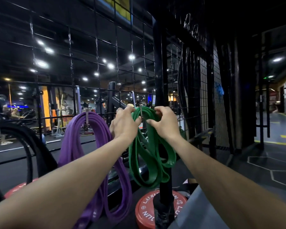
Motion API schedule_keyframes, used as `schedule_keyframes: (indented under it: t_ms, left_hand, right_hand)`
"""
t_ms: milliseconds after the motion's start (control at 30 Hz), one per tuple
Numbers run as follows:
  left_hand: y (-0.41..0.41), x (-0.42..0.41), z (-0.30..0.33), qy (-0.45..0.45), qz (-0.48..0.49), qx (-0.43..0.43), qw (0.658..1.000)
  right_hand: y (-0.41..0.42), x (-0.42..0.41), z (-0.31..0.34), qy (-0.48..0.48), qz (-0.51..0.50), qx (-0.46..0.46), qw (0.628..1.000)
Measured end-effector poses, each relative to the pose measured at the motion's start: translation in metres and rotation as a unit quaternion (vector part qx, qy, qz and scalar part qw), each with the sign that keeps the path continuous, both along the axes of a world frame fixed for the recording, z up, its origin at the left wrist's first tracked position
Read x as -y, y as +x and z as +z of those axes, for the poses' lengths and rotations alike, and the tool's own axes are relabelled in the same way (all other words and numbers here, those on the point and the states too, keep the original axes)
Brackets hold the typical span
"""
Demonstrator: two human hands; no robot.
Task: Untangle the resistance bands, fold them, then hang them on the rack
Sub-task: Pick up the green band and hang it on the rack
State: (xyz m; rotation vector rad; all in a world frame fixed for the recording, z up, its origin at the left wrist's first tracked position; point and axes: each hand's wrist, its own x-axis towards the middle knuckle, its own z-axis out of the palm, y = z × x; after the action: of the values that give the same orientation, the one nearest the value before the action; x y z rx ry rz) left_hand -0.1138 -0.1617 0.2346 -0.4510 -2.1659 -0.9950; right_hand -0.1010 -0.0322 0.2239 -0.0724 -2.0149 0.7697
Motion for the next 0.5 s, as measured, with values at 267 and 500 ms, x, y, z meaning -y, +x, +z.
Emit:
schedule_keyframes:
  t_ms: [267,500]
  left_hand:
    - [0.008,0.001,-0.014,-0.062,0.005,0.032,0.998]
    - [0.020,-0.005,-0.029,-0.096,-0.033,0.072,0.992]
  right_hand:
    - [-0.016,-0.002,-0.028,0.005,-0.042,0.095,0.995]
    - [-0.006,-0.017,-0.055,-0.009,0.070,0.154,0.985]
